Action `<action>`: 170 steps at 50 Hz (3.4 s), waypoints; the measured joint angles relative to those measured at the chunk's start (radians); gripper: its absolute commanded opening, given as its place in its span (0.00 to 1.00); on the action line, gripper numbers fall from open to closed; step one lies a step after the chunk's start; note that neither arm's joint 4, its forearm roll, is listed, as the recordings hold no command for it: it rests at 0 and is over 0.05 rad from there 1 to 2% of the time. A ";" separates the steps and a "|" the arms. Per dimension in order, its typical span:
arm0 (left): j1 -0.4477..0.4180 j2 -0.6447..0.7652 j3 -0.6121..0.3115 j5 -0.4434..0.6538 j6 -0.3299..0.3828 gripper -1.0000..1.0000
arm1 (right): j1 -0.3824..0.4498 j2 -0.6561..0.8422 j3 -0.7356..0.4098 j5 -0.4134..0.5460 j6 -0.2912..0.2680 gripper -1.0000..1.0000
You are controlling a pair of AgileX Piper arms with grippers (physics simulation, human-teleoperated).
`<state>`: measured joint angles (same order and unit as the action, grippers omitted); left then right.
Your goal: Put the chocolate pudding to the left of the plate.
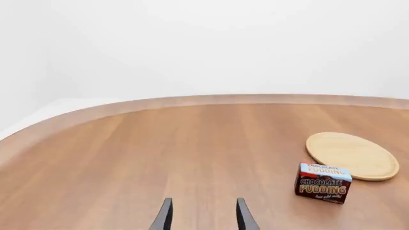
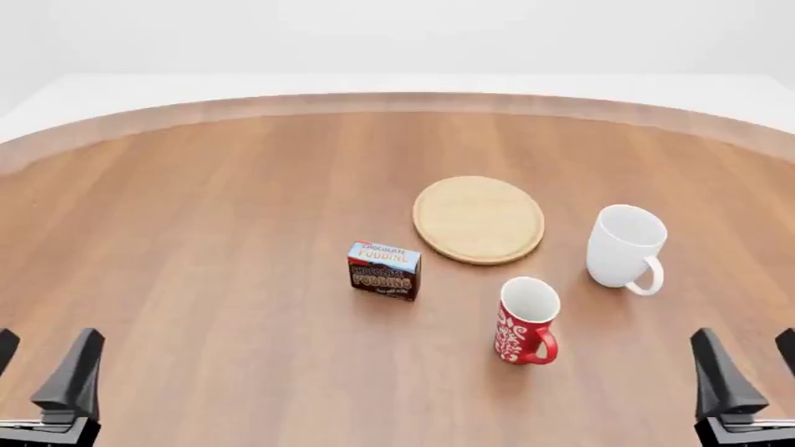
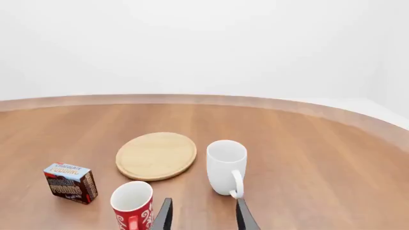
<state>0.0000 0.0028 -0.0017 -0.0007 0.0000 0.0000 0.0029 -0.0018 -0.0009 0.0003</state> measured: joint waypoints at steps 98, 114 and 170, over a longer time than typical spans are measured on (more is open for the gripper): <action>0.000 0.004 -0.003 -0.001 0.000 1.00 | 0.500 1.115 -0.946 0.362 -0.346 1.00; 0.000 0.004 -0.003 -0.001 0.000 1.00 | 0.572 1.223 -0.975 0.382 -0.321 1.00; 0.000 0.004 -0.003 -0.001 0.000 1.00 | 0.695 1.483 -1.031 0.361 -0.244 1.00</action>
<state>0.0000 0.0073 -0.0043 -0.0017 0.0000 0.6949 1.4860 -1.0325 0.3599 -0.2437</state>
